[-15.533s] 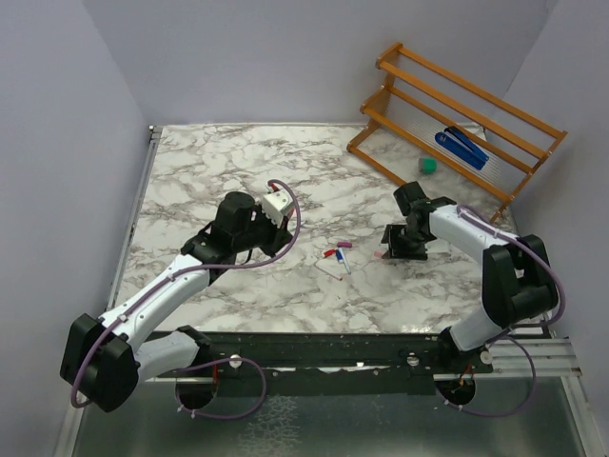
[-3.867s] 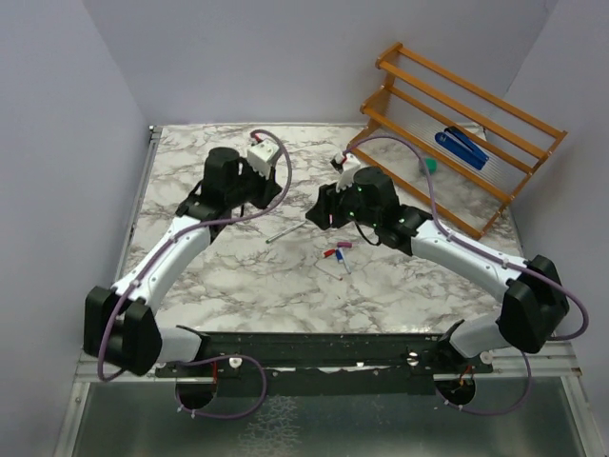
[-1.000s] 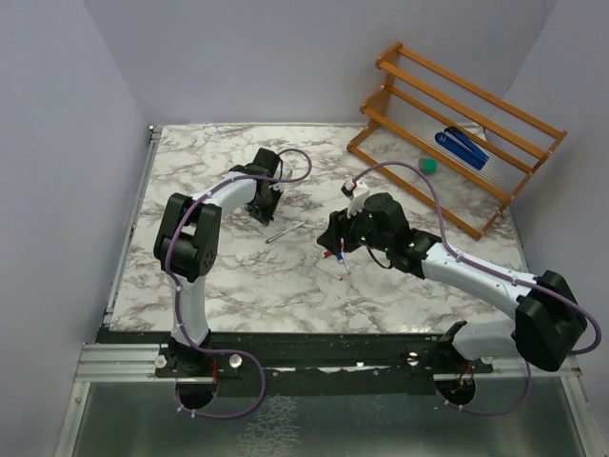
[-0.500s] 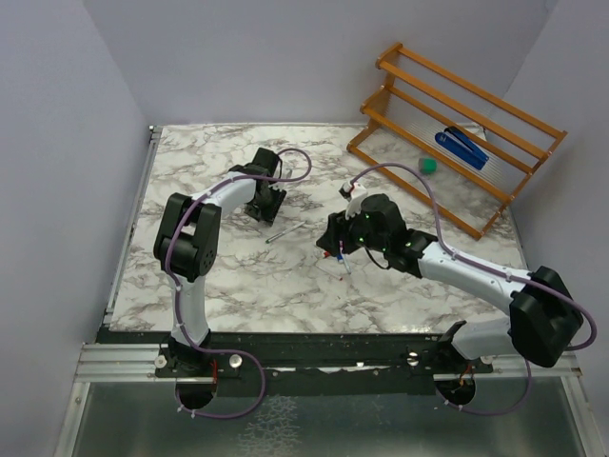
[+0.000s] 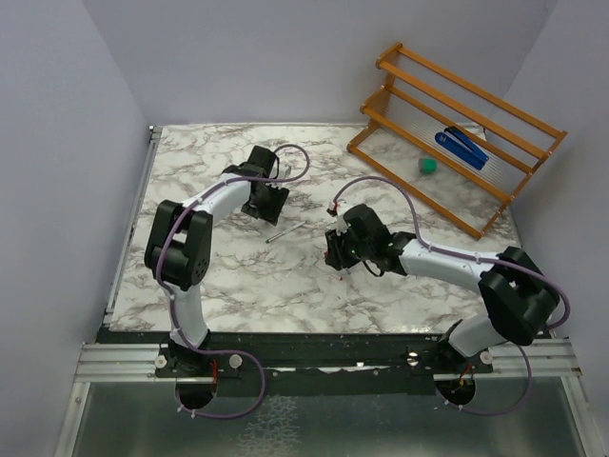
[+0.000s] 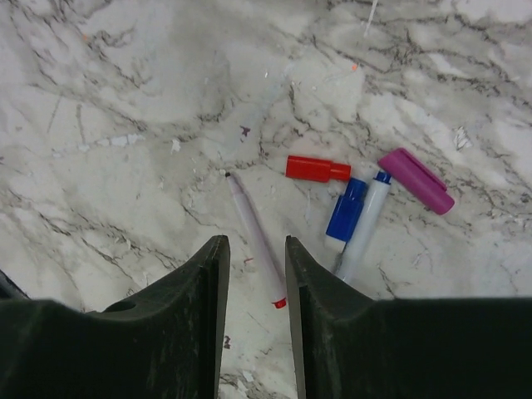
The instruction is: Insert the pens into the pen caps
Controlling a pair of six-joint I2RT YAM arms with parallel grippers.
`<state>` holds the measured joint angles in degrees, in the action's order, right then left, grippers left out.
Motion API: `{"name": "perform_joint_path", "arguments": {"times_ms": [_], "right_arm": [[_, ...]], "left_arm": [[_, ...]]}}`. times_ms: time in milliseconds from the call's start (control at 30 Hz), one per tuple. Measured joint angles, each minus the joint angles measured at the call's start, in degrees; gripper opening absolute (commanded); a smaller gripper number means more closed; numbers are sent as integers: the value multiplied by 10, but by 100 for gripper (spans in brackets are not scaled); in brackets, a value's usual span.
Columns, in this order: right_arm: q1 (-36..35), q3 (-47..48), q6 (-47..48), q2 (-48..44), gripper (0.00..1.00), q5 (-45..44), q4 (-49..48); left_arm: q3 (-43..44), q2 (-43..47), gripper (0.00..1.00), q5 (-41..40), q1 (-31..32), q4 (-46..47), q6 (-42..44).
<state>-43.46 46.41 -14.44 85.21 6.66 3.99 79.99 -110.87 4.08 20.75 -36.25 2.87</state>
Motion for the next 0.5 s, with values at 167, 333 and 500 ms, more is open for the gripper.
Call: {"name": "perform_joint_path", "arguments": {"times_ms": [167,333,500], "right_arm": [[-28,5,21,24,21,-33,35],[-43,26,36,59,19,-60,59],[-54,49,41,93,20,-73,64]], "left_arm": [[-3,54,62,23,0,7,-1],[-19,120,66,44,0,23,-3],[-47,170,68,55,0,33,-3]]}}
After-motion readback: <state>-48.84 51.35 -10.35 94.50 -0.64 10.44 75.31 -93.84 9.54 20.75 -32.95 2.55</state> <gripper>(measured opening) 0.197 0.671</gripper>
